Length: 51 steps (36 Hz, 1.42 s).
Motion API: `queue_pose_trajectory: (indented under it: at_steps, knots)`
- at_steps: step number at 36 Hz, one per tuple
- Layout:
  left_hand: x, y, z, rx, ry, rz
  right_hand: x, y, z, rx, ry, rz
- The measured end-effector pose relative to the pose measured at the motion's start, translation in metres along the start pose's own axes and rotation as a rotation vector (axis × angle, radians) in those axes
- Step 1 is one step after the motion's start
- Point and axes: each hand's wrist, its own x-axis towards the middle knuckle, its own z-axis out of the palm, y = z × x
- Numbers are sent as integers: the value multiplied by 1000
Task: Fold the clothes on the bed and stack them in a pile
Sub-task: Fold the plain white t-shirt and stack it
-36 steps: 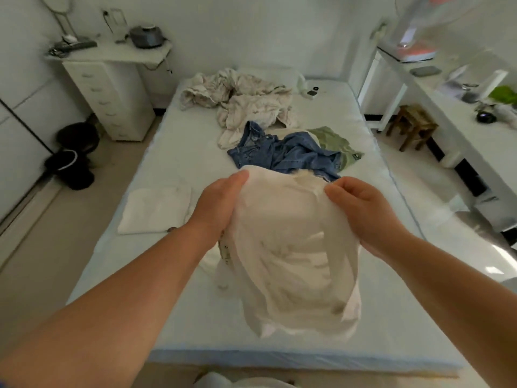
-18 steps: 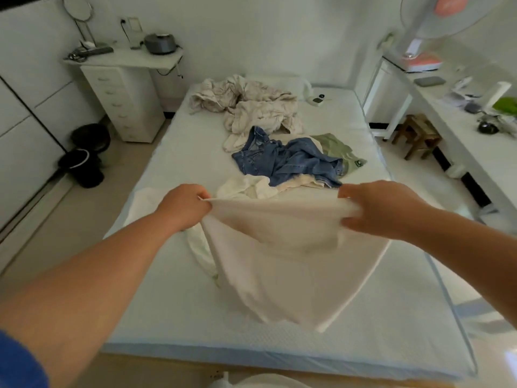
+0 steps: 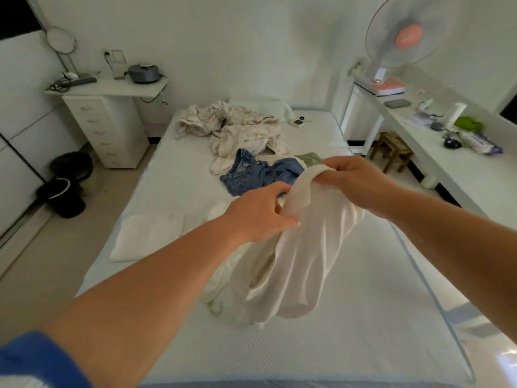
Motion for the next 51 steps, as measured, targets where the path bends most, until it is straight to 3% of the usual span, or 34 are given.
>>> queue_pose_trajectory:
  at_steps: [6, 12, 15, 18, 20, 24, 27, 33, 35, 37, 40, 44, 51]
  knots:
    - [5, 14, -9, -206, 191, 146, 0, -18, -14, 16, 61, -29]
    - [15, 37, -34, -417, 328, 121, 7, -25, -19, -129, 120, -91]
    - [19, 49, -43, -398, 356, 79, 4, -15, -11, -313, 335, -139]
    - [24, 60, -46, -460, 391, 32, -23, -1, 13, -325, 559, -335]
    - [26, 65, -47, -499, 431, -3, -43, 16, 38, -300, 498, -340]
    - [27, 74, -47, -669, 402, 1, -63, 50, 85, -243, 14, 143]
    - [26, 77, -50, -695, 363, -39, -65, 68, 100, -220, -122, 325]
    - [22, 31, -65, -209, 557, -94, -63, 98, 51, -433, -115, 326]
    - [15, 7, -68, -93, 613, -158, -60, 106, 24, -329, -22, 367]
    - [10, -10, -64, -61, 565, -225, -55, 107, 2, -84, 90, 380]
    - [3, -30, -55, -345, 543, -287, -47, 97, -17, 245, 162, 370]
    - [-10, -42, -50, -693, 500, -328, -38, 83, -24, 330, 163, 368]
    - [-22, -47, -47, -742, 308, -315, -32, 67, -38, 356, 176, 347]
